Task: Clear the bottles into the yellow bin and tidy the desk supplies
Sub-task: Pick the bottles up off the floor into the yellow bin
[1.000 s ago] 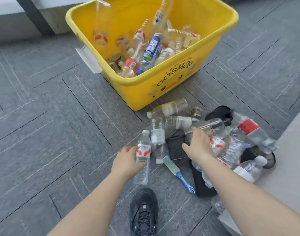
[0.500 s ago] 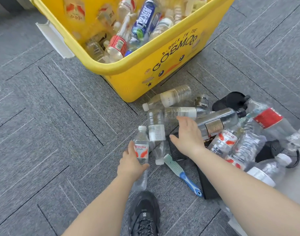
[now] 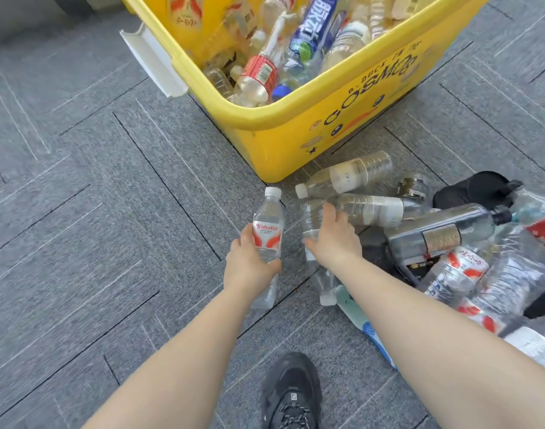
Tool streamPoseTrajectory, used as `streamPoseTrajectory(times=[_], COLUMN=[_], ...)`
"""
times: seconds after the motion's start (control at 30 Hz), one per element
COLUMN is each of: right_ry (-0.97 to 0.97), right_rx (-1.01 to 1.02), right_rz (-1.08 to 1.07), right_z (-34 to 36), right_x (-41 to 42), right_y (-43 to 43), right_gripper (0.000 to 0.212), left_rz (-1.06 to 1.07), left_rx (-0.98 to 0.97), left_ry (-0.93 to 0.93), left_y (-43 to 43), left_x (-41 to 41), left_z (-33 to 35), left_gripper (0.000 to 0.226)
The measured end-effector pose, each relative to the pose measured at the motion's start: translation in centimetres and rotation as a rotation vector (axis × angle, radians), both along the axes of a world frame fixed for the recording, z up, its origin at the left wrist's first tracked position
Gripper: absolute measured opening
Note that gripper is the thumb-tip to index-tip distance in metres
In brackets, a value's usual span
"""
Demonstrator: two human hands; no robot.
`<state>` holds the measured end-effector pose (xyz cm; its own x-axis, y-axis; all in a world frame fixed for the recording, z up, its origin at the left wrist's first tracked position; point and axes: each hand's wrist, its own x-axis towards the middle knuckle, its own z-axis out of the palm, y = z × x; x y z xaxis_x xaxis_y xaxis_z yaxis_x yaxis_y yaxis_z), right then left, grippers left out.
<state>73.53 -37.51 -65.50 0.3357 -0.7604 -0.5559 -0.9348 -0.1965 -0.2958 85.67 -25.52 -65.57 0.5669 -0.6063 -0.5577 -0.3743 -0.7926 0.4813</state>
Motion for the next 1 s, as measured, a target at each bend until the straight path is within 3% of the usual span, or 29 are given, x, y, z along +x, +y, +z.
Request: streamPoseTrajectory(times=[0.2, 0.37, 0.47, 0.63, 0.77, 0.83, 0.93, 1.0], right_ry=[-0.075, -0.397, -0.673, -1.024, -1.273, -1.247, -0.872, -0.764], right_rx=[0.034, -0.012, -0.125, -0.385, -0.529, -0.509, -0.253, -0.094], right_rz=[-0.083, -0.409, -0.543, -0.578, -0.569, -0.567, -0.587, -0.566], right_z=[-0.4, 3.7, 9.5, 23.4, 33.1, 36.0, 36.5, 34.7], right_x=[0.2, -1.4, -2.4, -2.2, 0.0, 1.6, 2.5, 1.4], right_y=[0.8, 1.4, 0.4, -3.6, -8.0, -11.1, -13.3, -12.5], right_gripper=[0.087, 0.094, 0.095, 0.089, 0.09, 0.091, 0.091, 0.083], left_rz=[0.016, -0.028, -0.066, -0.027, 0.044, -0.014, -0.179, -0.266], left_rx=[-0.032, -0.057, -0.199, -0.622, -0.843, -0.789, -0.435, -0.222], left_ry=[-0.019, -0.079, -0.148, -0.326, -0.279, -0.32, -0.478, -0.487], left_y=[0.0, 3.3, 4.8, 1.9, -5.1, -9.9, -14.7, -14.9], left_x=[0.7, 0.4, 0.0, 1.5, 3.4, 4.8, 6.4, 6.3], left_z=[-0.3, 3.1, 8.4, 21.1, 32.4, 36.2, 37.5, 35.7], left_gripper=[0.088, 0.082, 0.082, 0.079, 0.07, 0.069, 0.076, 0.079])
